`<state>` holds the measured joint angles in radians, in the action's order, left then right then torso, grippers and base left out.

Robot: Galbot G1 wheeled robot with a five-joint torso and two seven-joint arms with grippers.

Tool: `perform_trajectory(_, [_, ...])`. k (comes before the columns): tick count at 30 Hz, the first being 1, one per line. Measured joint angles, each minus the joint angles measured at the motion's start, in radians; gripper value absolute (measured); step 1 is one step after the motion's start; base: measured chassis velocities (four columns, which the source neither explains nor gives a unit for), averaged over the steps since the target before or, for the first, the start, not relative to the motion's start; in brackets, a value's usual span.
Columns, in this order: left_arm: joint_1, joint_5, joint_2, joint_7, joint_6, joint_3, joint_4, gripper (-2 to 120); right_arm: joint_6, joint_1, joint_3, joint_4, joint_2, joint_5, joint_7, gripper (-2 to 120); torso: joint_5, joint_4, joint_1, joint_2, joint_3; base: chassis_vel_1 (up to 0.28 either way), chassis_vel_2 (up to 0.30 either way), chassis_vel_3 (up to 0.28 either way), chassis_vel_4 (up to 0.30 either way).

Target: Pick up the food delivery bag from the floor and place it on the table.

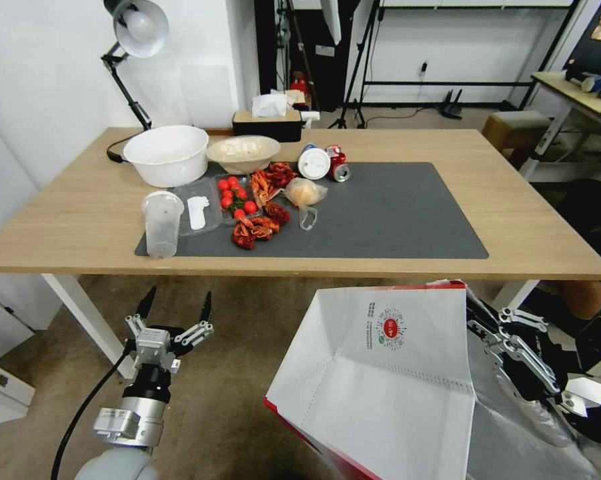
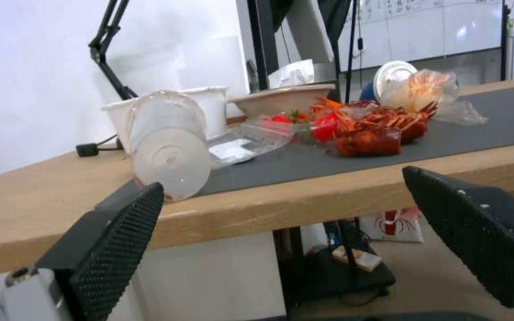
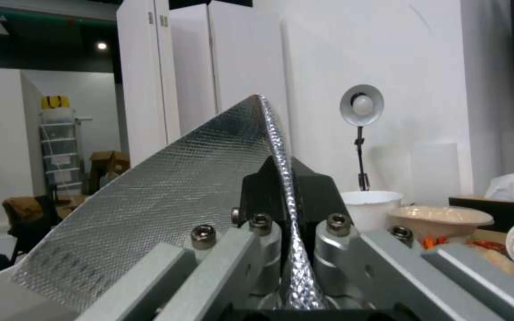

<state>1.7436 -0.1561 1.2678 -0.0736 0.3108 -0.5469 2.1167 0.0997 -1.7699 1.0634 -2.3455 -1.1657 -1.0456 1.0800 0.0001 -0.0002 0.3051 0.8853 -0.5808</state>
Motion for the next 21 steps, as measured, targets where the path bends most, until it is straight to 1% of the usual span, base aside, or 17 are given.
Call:
perform_trajectory(4, [-0.002,0.000,-0.002,0.000,0.001,0.001,-0.005,100,-0.001,0.000,0.000,0.000,-0.002,0.001,0.000,0,-0.0001,0.0000,0.005,0.013,-0.007,0.000,0.000,0.000,0.000])
perform_trajectory(6, [-0.004,-0.001,-0.003,-0.002,0.002,-0.001,-0.007,100,-0.001,-0.001,-0.001,0.001,-0.003,0.004,0.001,0,-0.0001,0.0000,0.011,0.028,-0.016,0.000,0.000,0.000,0.000])
perform_trajectory(8, [-0.004,-0.001,-0.003,-0.002,0.002,-0.001,-0.007,100,-0.002,-0.001,-0.001,0.001,-0.004,0.004,0.002,0,-0.0001,0.0000,0.013,0.031,-0.018,0.000,0.000,0.000,0.000])
perform_trajectory(10, [-0.004,-0.002,-0.001,-0.003,0.002,-0.001,-0.008,100,-0.003,-0.001,-0.005,0.002,-0.007,0.009,0.003,0,-0.0001,0.0000,0.019,0.046,-0.027,0.000,0.000,0.000,0.000])
perform_trajectory(11, [-0.004,-0.002,-0.001,-0.003,0.002,-0.001,-0.008,100,-0.003,-0.001,-0.005,0.002,-0.007,0.009,0.003,0,-0.0001,0.0000,0.019,0.046,-0.027,0.000,0.000,0.000,0.000])
perform_trajectory(14, [-0.004,-0.002,0.002,-0.006,0.003,-0.001,-0.008,100,-0.004,-0.001,-0.008,0.003,-0.009,0.013,0.003,0,-0.0001,0.0000,0.028,0.065,-0.038,0.000,0.000,0.000,0.000])
perform_trajectory(17, [-0.004,-0.002,0.002,-0.008,0.004,-0.001,-0.008,100,-0.004,0.000,-0.009,0.003,-0.010,0.014,0.003,0,0.0000,0.0000,0.032,0.076,-0.044,0.000,0.000,0.000,0.000])
perform_trajectory(21, [-0.005,-0.014,0.001,0.000,0.038,-0.001,-0.013,100,-0.004,0.000,-0.010,0.003,-0.012,0.015,0.004,0,-0.0001,0.0000,0.040,0.095,-0.055,0.000,0.000,0.000,0.000])
